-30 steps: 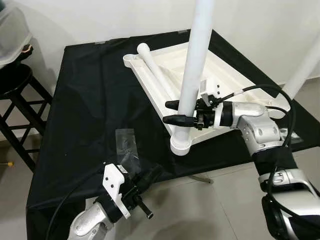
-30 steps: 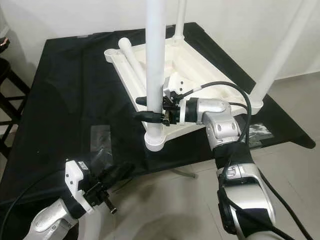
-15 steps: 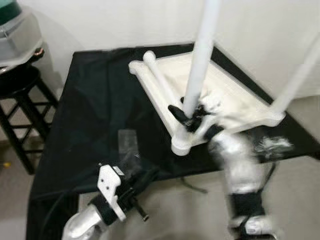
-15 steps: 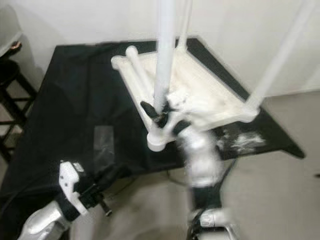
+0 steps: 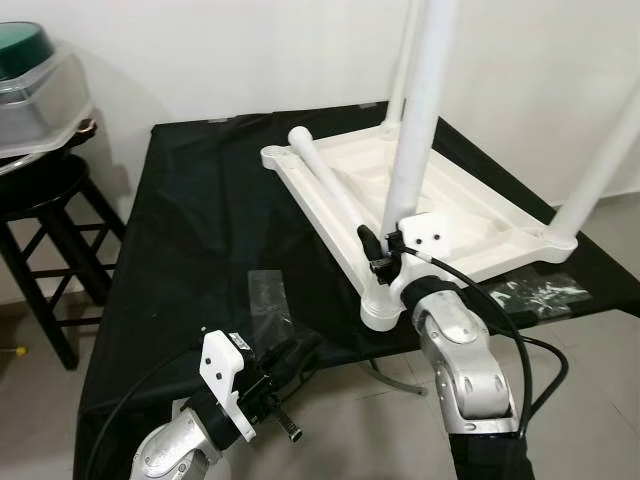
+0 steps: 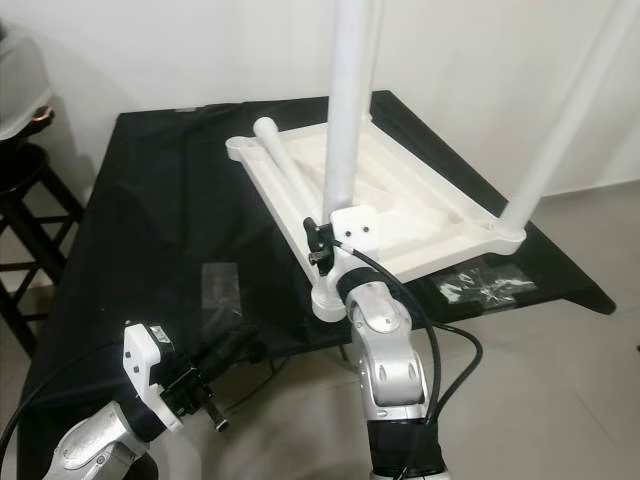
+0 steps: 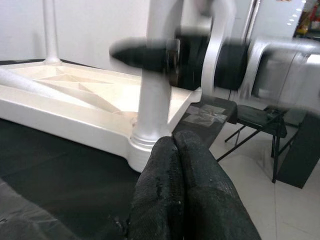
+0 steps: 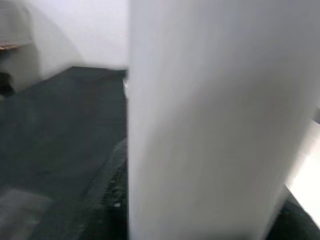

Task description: Building children table

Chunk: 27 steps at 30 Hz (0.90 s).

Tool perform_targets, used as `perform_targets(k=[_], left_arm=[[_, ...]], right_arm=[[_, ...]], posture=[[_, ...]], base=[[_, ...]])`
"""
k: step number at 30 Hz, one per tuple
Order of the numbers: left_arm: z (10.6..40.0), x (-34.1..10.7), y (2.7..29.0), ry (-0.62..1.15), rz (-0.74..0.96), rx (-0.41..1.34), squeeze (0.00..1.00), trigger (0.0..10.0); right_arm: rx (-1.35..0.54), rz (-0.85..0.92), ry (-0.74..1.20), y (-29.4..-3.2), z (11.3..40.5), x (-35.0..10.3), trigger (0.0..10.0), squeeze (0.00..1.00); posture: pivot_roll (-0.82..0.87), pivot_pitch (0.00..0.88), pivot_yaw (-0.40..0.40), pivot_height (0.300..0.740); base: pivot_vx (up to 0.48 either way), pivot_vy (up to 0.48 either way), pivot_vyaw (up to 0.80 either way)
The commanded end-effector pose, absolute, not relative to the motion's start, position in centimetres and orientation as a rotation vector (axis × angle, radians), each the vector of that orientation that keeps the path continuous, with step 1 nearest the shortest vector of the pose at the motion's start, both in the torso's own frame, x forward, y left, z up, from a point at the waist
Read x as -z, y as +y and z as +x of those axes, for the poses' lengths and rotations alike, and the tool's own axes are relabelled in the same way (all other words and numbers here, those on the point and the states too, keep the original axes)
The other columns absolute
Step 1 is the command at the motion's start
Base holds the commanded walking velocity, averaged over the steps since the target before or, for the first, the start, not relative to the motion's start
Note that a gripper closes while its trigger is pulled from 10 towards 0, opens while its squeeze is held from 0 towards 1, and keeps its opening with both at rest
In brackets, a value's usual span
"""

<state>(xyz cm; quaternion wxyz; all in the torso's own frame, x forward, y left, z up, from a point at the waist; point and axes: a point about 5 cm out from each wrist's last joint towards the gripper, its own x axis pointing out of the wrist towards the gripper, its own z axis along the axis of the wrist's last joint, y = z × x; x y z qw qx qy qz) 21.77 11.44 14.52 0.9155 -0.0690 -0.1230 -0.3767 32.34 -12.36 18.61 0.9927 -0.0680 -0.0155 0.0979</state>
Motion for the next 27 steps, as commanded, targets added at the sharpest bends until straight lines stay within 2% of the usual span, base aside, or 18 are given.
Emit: perform_targets(k=[1, 4, 6, 7, 8, 9, 10, 11, 12, 14, 18, 19, 27], left_arm=[[21.7, -13.9, 11.7, -0.219, -0.145, 0.763, 0.0, 10.0], [21.7, -13.8, 11.6, -0.216, -0.146, 0.774, 0.0, 10.0], [21.7, -13.8, 11.4, -0.214, -0.147, 0.779, 0.0, 10.0], [21.7, -13.8, 11.4, -0.214, -0.147, 0.779, 0.0, 10.0], [21.7, -13.8, 11.4, -0.214, -0.147, 0.78, 0.0, 10.0], [21.7, -13.8, 11.4, -0.214, -0.148, 0.78, 0.0, 10.0], [21.8, -13.8, 11.3, -0.215, -0.149, 0.78, 0.0, 10.0], [21.8, -13.8, 11.3, -0.215, -0.149, 0.779, 0.0, 10.0], [21.8, -13.8, 11.3, -0.215, -0.149, 0.779, 0.0, 10.0], [21.7, -13.7, 11.3, -0.216, -0.149, 0.777, 0.0, 10.0], [21.7, -13.7, 11.2, -0.215, -0.148, 0.774, 0.0, 10.0], [21.6, -13.6, 11.3, -0.214, -0.148, 0.773, 0.0, 10.0], [21.4, -13.5, 11.3, -0.209, -0.149, 0.776, 0.0, 10.0]], right_arm=[[-0.156, -0.143, 0.129, -13.3, 32.1, -15.4, 10.0, 1.0], [-0.199, -0.123, 0.075, -13.4, 32.7, -16.8, 10.0, 1.0], [-0.39, -0.103, 0.006, -12.9, 33.5, -18.6, 10.0, 1.0], [-0.39, -0.103, 0.006, -12.9, 33.5, -18.6, 10.0, 1.0], [-0.483, -0.098, -0.012, -12.6, 33.6, -19.1, 10.0, 1.0], [-0.572, -0.121, -0.045, -12.4, 33.8, -19.9, 10.0, 0.94], [-0.637, -0.153, -0.076, -12.3, 33.8, -20.6, 10.0, 0.94], [-0.72, -0.169, -0.093, -12.2, 33.8, -21.1, 10.0, 0.0], [-0.72, -0.169, -0.093, -12.2, 33.8, -21.1, 10.0, 0.0], [-0.857, -0.214, -0.104, -12.2, 33.9, -21.7, 10.0, 0.0], [-0.971, -0.274, -0.08, -12.7, 34.5, -22.1, 10.0, 0.0], [-1.05, -0.28, -0.065, -12.9, 34.8, -22.5, 10.0, 0.0], [-1.182, -0.248, -0.074, -13.3, 36.0, -23.9, 10.0, 0.0]], posture=[[-0.05, 0.185, 0.019, 0.74], [-0.05, 0.183, 0.022, 0.74], [-0.05, 0.181, 0.024, 0.74], [-0.05, 0.181, 0.024, 0.74], [-0.05, 0.18, 0.024, 0.74], [-0.05, 0.179, 0.023, 0.74], [-0.05, 0.179, 0.023, 0.74], [-0.05, 0.174, 0.02, 0.74], [-0.05, 0.174, 0.02, 0.74], [-0.04, 0.171, 0.022, 0.74], [-0.03, 0.17, 0.022, 0.74], [-0.04, 0.169, 0.021, 0.74], [-0.02, 0.168, 0.021, 0.74]], base=[[0.0, 0.0, 0.0], [0.0, 0.0, 0.0], [0.0, 0.0, 0.0], [0.0, 0.0, 0.0], [0.0, 0.0, 0.0], [0.0, 0.0, 0.0], [0.0, 0.0, 0.0], [0.0, 0.0, 0.0], [0.0, 0.0, 0.0], [0.0, 0.0, 0.0], [0.0, 0.0, 0.0], [0.0, 0.0, 0.0], [0.0, 0.0, 0.0]])
